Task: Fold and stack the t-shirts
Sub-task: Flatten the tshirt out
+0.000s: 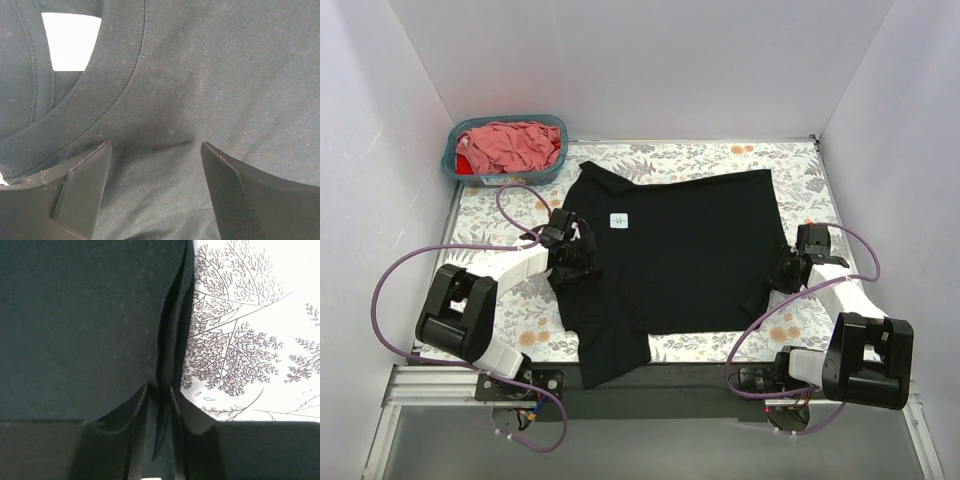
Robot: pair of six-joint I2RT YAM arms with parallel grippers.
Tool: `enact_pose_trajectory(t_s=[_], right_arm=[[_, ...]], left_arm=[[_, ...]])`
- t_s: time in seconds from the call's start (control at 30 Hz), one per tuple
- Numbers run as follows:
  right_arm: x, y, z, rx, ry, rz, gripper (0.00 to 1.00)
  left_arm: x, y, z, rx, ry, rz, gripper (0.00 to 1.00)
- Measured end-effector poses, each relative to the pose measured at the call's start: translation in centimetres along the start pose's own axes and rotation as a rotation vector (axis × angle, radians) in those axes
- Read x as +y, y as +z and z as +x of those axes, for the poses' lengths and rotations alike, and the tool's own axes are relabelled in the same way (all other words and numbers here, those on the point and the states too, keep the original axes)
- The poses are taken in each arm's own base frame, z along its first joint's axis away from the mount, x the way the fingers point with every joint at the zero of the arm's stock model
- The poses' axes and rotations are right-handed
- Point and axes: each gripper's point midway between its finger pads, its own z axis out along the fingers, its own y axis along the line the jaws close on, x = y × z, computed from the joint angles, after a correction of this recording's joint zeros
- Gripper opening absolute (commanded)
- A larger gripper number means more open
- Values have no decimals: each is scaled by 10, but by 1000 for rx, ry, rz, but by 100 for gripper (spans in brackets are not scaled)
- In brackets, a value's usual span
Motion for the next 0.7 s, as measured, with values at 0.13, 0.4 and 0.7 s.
enact_pose_trajectory(t_s=[0.13,0.4,0.7], right_arm=[[3,-3,-4,-3,-7,-9,31],[10,-3,-10,3,-7,-31,31],[8,0,-8,19,-4,-16,9]], left_arm=[[0,0,0,1,0,0,72],[0,0,0,5,-1,-4,72],[0,1,0,6,-1,-4,72]])
